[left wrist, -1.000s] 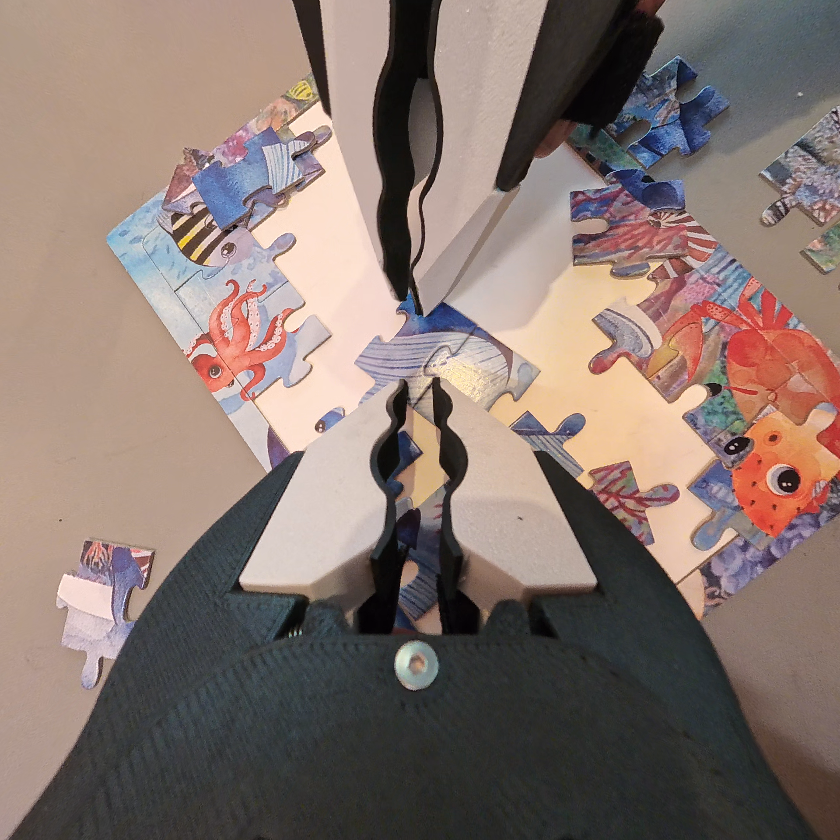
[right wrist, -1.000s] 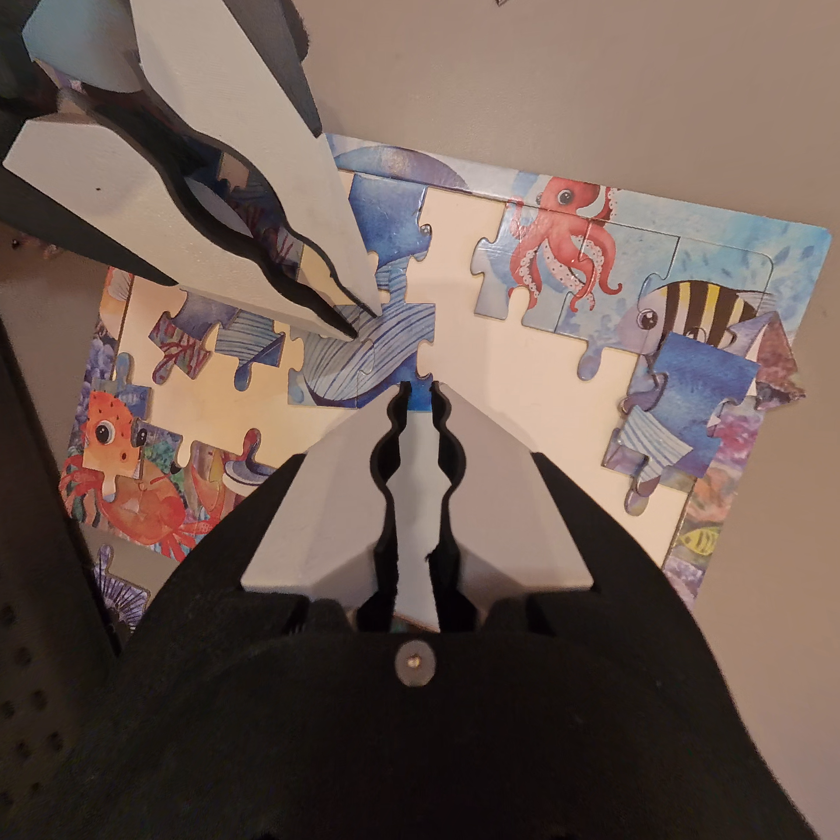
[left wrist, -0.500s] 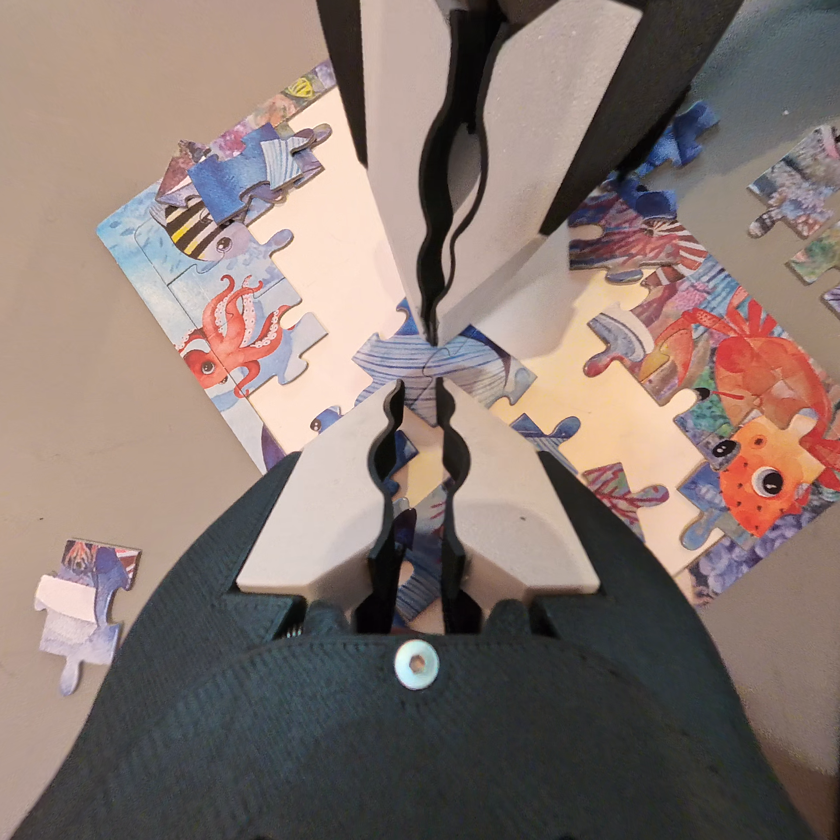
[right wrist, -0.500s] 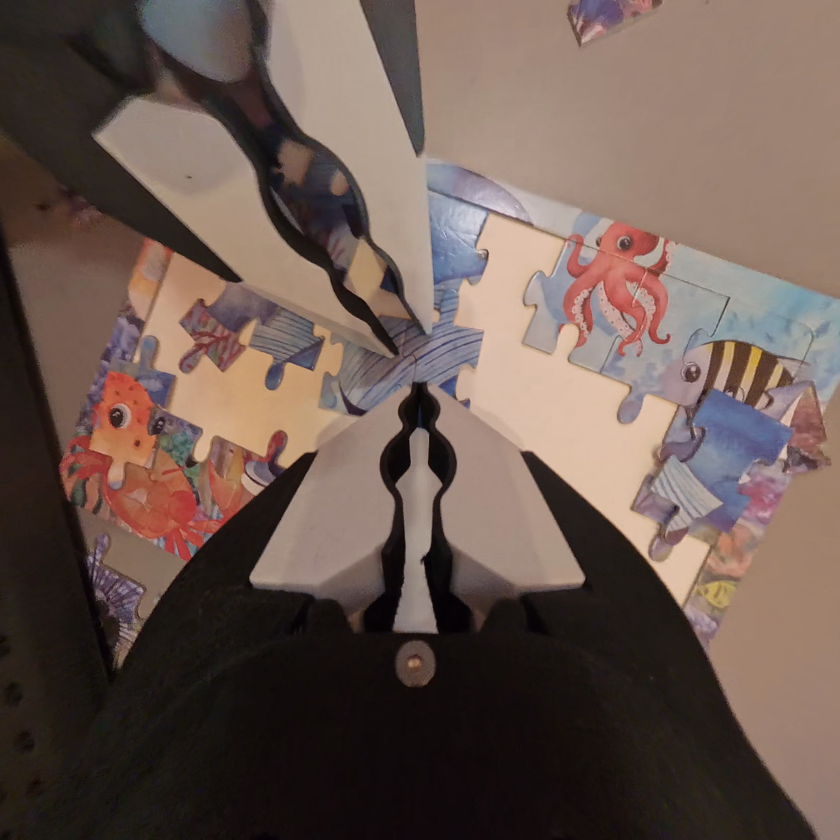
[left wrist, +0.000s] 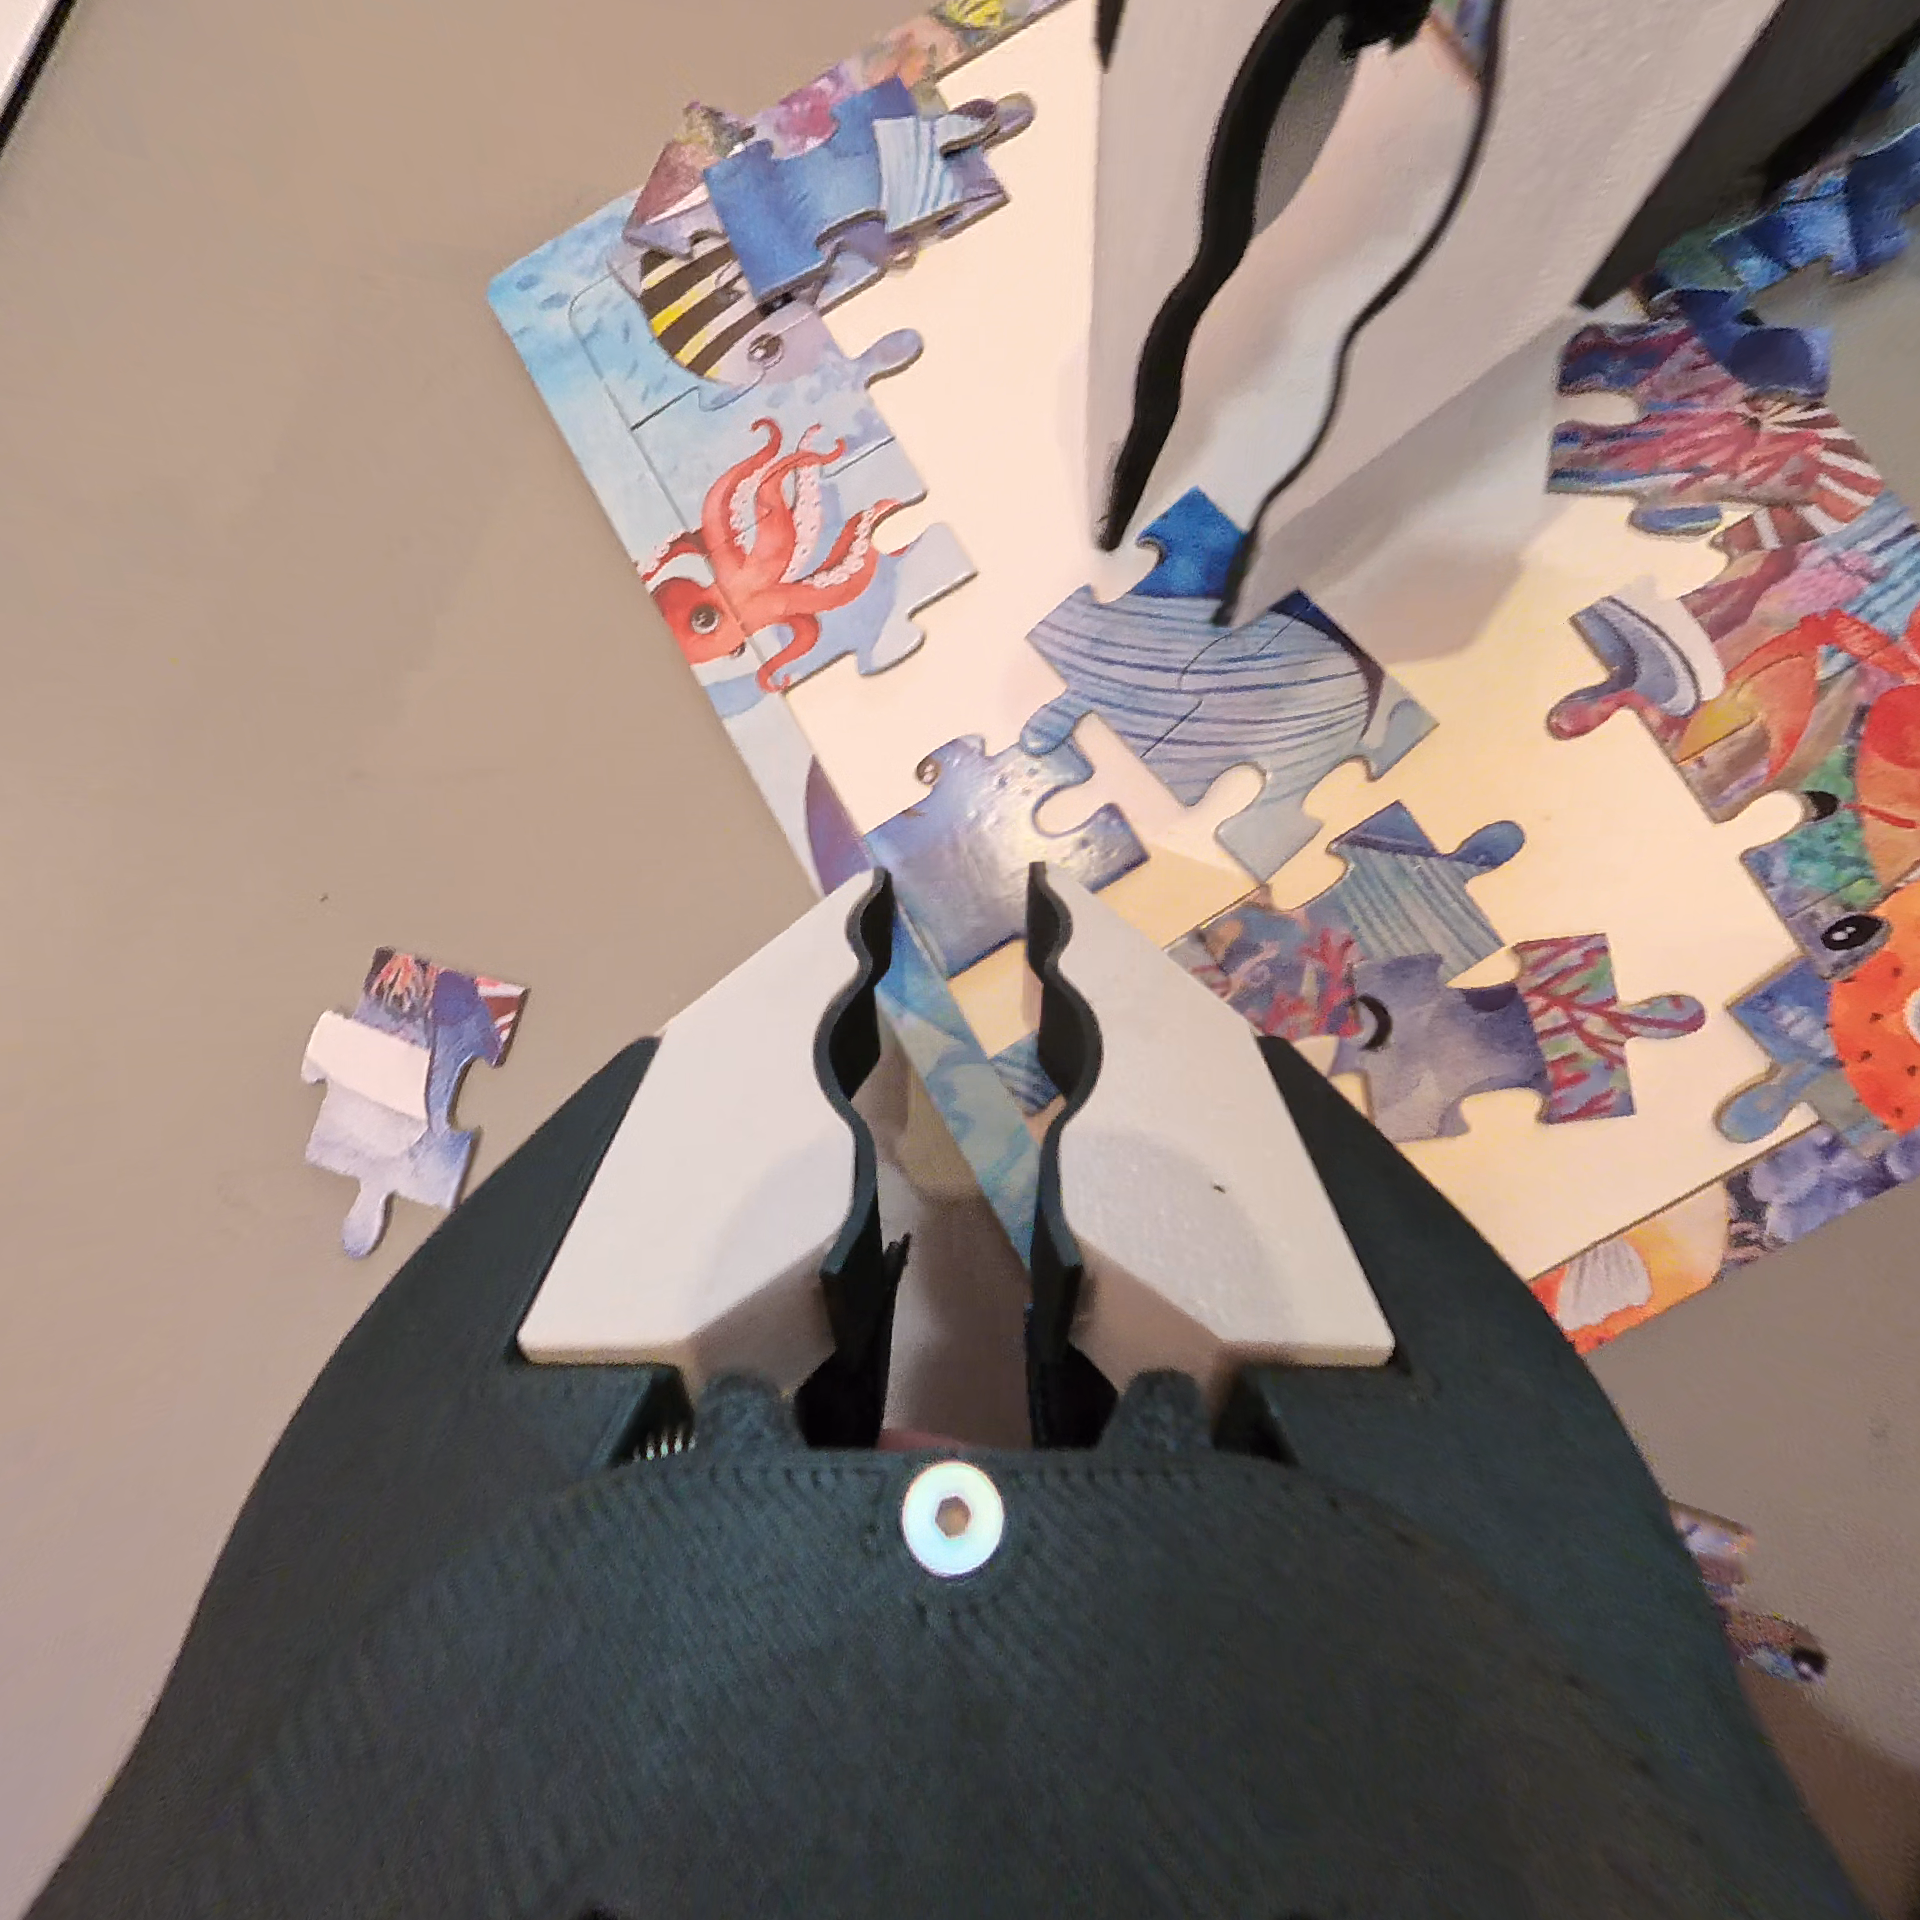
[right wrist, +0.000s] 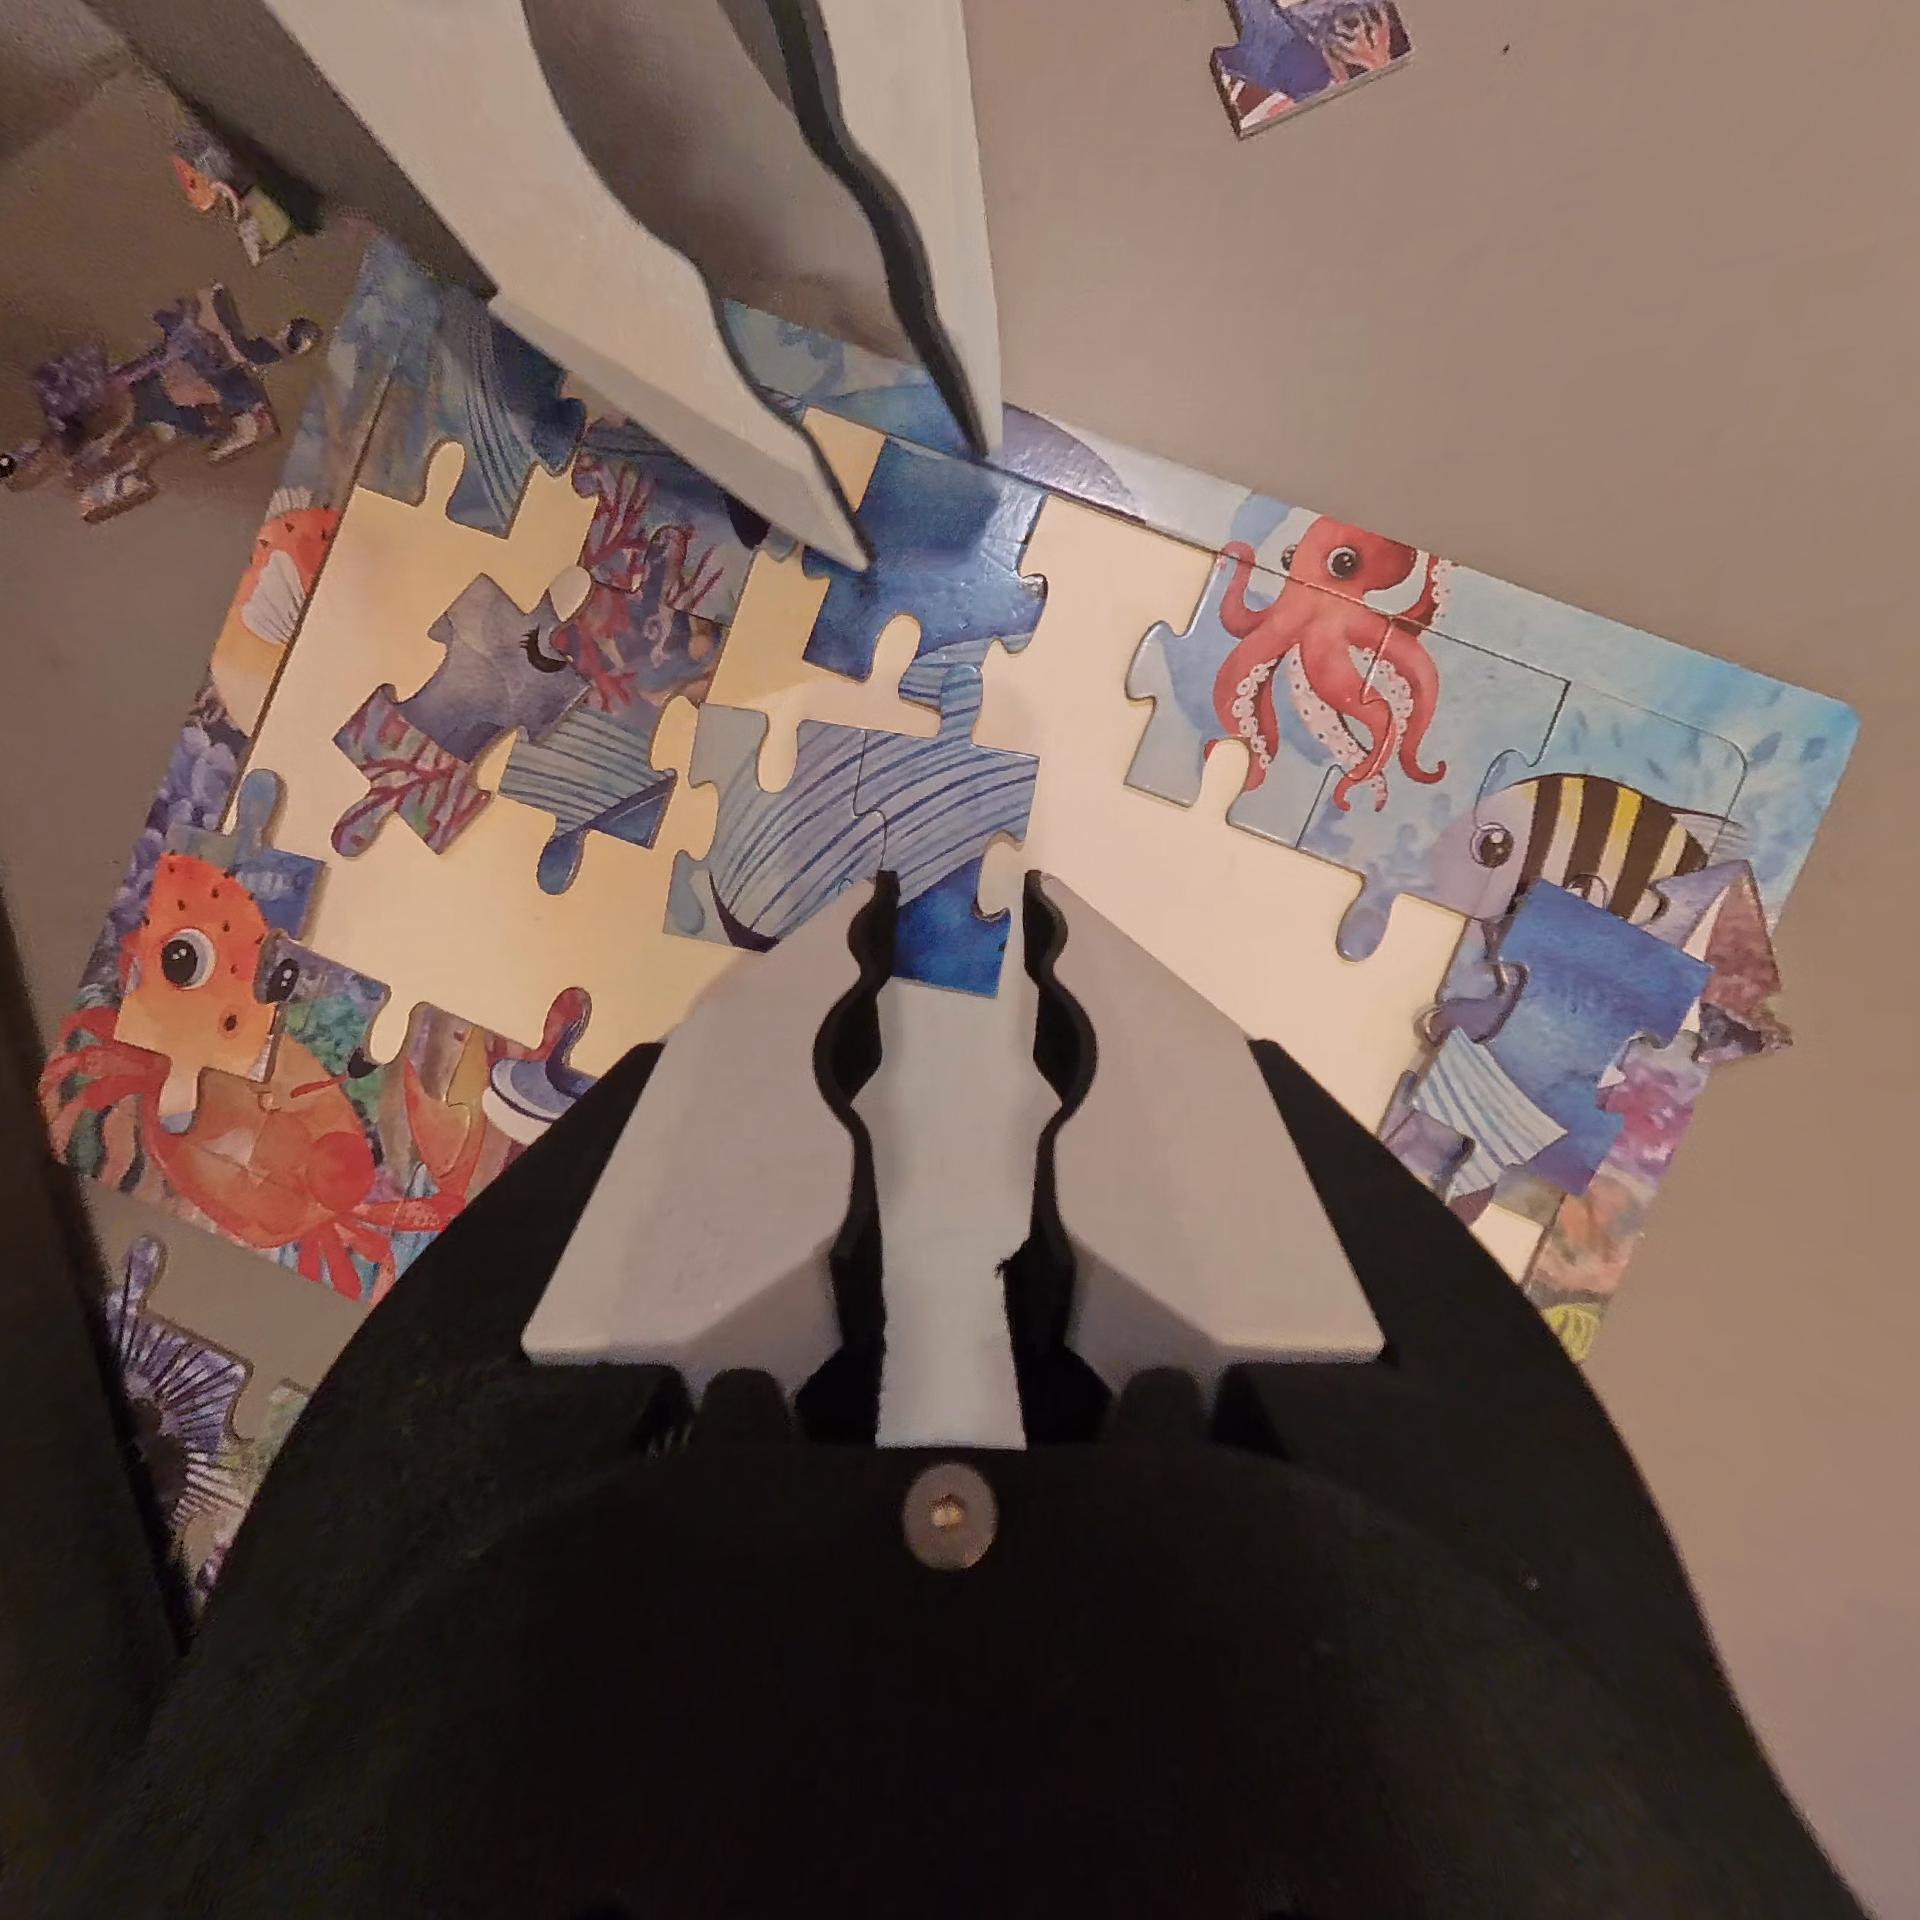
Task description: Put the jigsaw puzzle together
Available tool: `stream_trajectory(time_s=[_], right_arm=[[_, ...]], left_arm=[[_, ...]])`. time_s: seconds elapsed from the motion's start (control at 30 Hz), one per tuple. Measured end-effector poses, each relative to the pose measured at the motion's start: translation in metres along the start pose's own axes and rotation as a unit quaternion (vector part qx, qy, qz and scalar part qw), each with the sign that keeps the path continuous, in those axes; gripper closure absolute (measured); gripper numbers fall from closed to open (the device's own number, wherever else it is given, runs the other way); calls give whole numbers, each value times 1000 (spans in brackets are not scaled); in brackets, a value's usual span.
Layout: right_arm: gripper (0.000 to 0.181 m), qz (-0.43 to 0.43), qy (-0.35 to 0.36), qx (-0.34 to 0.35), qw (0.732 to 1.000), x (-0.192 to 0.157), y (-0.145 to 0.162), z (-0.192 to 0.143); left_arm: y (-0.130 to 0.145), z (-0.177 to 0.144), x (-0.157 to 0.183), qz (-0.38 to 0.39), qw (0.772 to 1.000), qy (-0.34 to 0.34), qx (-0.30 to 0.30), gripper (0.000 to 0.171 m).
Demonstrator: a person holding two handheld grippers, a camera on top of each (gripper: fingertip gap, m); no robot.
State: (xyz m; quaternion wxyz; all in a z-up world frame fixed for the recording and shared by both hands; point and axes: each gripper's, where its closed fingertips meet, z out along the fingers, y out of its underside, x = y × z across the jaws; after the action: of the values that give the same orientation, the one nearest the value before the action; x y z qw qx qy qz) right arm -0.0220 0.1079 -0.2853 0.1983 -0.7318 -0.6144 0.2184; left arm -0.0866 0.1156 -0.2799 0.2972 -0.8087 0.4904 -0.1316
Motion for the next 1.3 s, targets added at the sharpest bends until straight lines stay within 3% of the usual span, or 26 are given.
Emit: stream_trajectory(time_s=[0.23,0.3,0.6,0.87,1.0,1.3], right_arm=[[167,10,-30,-9,999,-7,5,-2],[156,20,-22,-1,1000,-1,3,-4],[164,9,-36,-11,999,-9,5,-3],[155,23,-38,-5,999,-6,5,-4],[168,17,-55,-11,998,-12,8,-4],[157,19,-41,-3,999,-7,4,-6]], left_arm=[[4,-1,-4,1,1000,-5,0,147],[2,-1,-5,1,1000,-5,6,147],[7,1,-3,5,1000,1,-5,146],[7,2,4,8,1000,21,-5,148],[5,4,7,2,1000,29,0,147],[10,1,9,6,999,36,-10,148]])
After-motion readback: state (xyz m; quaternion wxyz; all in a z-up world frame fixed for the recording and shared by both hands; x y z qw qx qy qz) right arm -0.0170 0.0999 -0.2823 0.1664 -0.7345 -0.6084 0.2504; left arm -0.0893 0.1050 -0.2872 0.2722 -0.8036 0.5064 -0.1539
